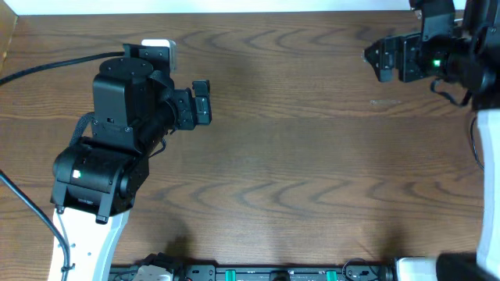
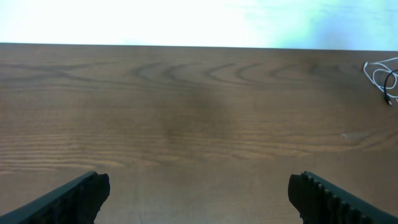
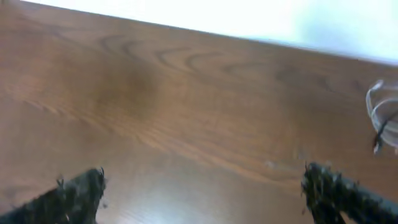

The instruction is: Untangle cables

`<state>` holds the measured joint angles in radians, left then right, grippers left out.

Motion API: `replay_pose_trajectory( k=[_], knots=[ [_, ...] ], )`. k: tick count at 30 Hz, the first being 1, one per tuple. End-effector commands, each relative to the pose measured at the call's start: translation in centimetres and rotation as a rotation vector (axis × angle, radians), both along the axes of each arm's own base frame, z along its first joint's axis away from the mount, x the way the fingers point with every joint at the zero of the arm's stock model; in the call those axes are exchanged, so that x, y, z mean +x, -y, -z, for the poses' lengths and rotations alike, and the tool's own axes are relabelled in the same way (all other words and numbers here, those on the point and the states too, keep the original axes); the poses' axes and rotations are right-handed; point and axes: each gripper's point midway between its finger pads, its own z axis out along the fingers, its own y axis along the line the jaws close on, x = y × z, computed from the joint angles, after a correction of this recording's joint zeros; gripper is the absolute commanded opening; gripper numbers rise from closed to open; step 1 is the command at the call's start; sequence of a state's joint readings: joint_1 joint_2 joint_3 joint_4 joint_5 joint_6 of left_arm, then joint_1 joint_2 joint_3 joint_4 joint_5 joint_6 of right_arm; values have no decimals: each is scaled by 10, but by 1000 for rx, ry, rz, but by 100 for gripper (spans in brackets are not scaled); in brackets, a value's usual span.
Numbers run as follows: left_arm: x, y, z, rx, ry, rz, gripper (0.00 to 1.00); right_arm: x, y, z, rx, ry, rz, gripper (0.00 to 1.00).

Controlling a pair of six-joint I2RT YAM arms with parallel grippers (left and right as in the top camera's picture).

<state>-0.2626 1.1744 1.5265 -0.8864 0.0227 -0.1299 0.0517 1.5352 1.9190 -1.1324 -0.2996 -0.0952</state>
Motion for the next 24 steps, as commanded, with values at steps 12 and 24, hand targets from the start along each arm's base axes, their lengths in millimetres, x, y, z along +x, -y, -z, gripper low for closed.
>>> replay_pose_trajectory(
  k=[12,24],
  knots=[
    [1,-3,-3,10,9,-6,97,-47,-4,44,-25,415,-5,99],
    [1,-3,-3,10,9,-6,97,-114,9,119,-7,739,41,99]
  ],
)
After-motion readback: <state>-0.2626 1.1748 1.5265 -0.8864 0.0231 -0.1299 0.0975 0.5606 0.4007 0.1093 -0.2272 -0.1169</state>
